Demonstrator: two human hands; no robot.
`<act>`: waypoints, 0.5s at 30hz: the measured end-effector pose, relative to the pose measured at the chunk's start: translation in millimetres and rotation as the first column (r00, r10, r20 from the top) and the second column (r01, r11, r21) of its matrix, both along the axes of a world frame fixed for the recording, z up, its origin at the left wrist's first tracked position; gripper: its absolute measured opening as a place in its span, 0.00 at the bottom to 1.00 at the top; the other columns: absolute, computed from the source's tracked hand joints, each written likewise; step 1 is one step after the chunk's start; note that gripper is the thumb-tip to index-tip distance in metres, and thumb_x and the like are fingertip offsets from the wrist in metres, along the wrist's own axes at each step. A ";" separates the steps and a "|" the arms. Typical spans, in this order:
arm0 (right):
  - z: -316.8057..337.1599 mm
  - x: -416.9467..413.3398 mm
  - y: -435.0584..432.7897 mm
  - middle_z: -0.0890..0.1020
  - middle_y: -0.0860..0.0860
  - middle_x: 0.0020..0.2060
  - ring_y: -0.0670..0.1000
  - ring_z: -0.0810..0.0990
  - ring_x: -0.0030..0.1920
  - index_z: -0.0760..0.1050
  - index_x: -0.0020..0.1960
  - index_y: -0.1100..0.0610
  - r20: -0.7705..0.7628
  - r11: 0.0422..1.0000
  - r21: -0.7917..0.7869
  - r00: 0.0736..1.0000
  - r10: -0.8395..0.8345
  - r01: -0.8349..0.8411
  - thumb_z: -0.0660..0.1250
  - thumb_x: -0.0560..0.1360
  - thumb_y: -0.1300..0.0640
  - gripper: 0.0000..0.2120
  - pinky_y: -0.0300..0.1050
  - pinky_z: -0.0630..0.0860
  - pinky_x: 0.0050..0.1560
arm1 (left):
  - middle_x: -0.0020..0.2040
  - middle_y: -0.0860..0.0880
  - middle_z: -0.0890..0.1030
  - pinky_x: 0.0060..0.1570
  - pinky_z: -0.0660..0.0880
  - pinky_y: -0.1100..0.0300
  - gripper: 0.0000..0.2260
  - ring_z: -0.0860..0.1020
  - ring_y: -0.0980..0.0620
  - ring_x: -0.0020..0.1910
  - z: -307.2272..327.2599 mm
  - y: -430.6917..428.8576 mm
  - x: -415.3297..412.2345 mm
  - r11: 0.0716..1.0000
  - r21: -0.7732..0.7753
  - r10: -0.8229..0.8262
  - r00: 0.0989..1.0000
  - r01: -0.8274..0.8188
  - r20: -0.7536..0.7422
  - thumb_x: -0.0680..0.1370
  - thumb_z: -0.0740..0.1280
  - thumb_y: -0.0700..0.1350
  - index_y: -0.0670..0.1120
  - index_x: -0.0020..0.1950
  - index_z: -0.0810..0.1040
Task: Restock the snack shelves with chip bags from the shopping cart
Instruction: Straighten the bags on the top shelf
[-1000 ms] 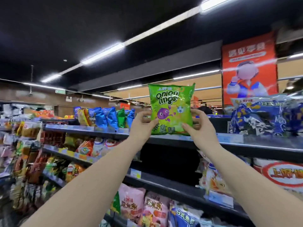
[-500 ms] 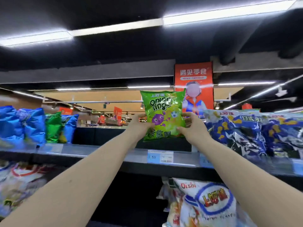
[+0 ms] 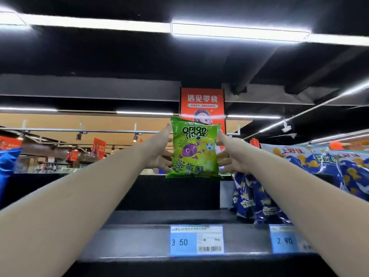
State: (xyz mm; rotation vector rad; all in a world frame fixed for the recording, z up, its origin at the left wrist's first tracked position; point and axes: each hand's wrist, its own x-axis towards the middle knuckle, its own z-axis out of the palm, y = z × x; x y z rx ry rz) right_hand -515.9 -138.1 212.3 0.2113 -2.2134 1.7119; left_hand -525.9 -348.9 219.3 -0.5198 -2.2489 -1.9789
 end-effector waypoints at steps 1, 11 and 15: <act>3.3 -7.0 0.3 0.75 0.64 0.60 0.64 0.77 0.58 0.63 0.73 0.56 -0.001 1.000 -0.023 1.000 -0.003 0.003 0.53 0.78 0.33 0.34 0.62 0.75 0.59 | 0.69 0.33 0.69 0.64 0.69 0.35 0.33 0.72 0.30 0.64 3.1 -1.5 -8.8 1.000 -0.003 -0.023 1.000 0.023 -0.004 0.79 0.49 0.69 0.48 0.76 0.61; 10.7 -41.0 7.8 0.71 0.65 0.65 0.68 0.75 0.61 0.58 0.76 0.52 0.062 0.995 0.032 0.994 -0.092 0.090 0.50 0.74 0.27 0.40 0.67 0.74 0.60 | 0.74 0.34 0.63 0.66 0.68 0.36 0.42 0.68 0.32 0.70 2.7 0.1 -58.8 0.958 -0.167 -0.237 0.971 0.234 0.001 0.72 0.45 0.75 0.52 0.79 0.53; 5.0 -48.4 5.4 0.65 0.65 0.72 0.69 0.67 0.69 0.51 0.79 0.49 0.100 0.994 0.017 0.989 -0.113 0.111 0.49 0.75 0.28 0.39 0.69 0.67 0.66 | 0.70 0.37 0.71 0.64 0.72 0.39 0.38 0.78 0.36 0.61 -12.8 -4.3 -77.7 0.952 -0.147 -0.272 0.962 0.269 -0.002 0.73 0.44 0.74 0.50 0.71 0.66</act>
